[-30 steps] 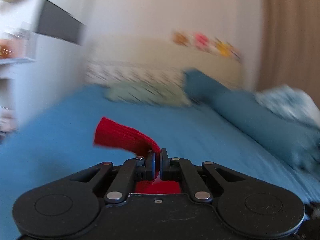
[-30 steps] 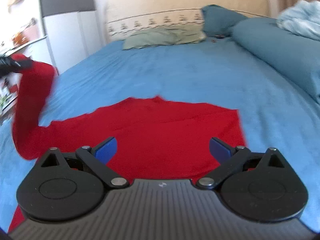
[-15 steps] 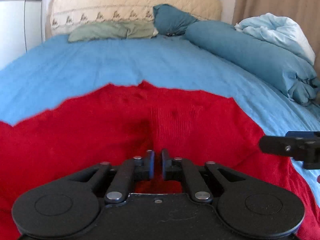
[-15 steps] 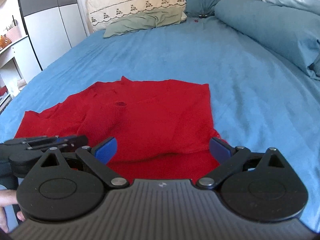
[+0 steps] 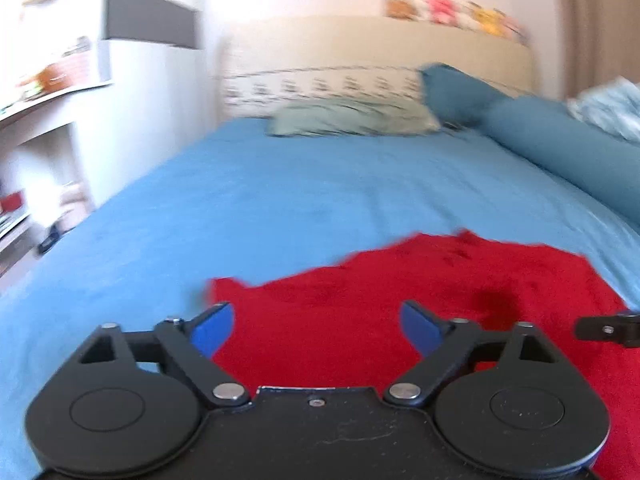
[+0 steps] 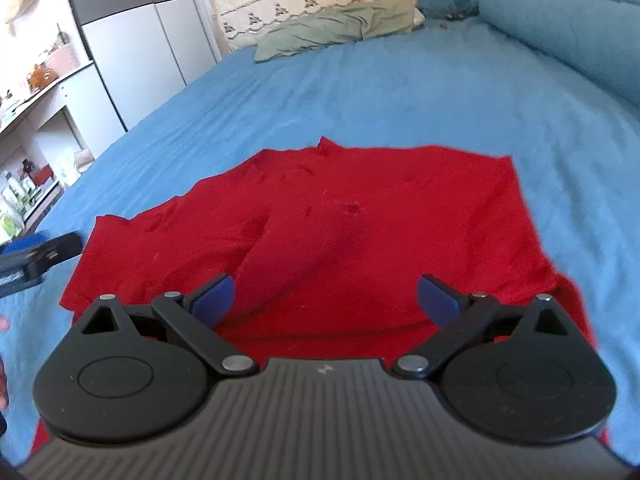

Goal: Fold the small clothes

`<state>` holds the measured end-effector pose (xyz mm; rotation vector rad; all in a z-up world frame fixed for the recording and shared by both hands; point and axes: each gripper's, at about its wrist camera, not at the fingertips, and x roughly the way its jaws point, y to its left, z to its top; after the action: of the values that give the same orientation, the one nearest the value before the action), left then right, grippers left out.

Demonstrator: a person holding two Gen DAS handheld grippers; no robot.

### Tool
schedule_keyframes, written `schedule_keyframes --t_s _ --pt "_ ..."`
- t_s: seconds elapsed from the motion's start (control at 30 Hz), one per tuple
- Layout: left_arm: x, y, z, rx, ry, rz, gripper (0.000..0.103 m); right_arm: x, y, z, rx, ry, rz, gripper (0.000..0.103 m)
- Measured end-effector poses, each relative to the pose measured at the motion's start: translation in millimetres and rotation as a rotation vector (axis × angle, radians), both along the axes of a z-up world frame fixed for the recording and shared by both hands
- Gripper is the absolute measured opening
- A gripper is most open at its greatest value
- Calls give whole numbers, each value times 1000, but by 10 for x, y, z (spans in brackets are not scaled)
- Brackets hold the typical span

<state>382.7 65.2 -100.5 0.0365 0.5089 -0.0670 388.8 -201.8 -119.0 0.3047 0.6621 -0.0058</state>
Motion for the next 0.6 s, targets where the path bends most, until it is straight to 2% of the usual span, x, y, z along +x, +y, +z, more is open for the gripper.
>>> schedule_keyframes --t_s 0.1,0.2,0.27,0.4,0.43,0.47,0.53,0.6 --pt "-19 245 -132 -66 9 45 94 46 64 -42 20 -4 -21 103" --pt "-27 338 -261 -76 10 69 94 128 170 -56 -7 -18 -23 103" --pt "46 340 -312 -81 58 63 94 215 237 -62 -12 -28 -34 103" --pt "13 323 -387 -80 62 62 94 492 329 -132 27 -4 -69 103" --pt "19 316 -409 -76 66 56 94 571 364 -165 12 16 -71 98" --pt "18 303 -420 -66 65 54 94 621 389 -194 -18 37 -75 87" --pt "-23 310 -425 -56 57 51 94 620 371 -251 -79 67 -109 73" --pt "-25 343 -416 -69 51 49 94 484 283 -271 -57 58 -142 71"
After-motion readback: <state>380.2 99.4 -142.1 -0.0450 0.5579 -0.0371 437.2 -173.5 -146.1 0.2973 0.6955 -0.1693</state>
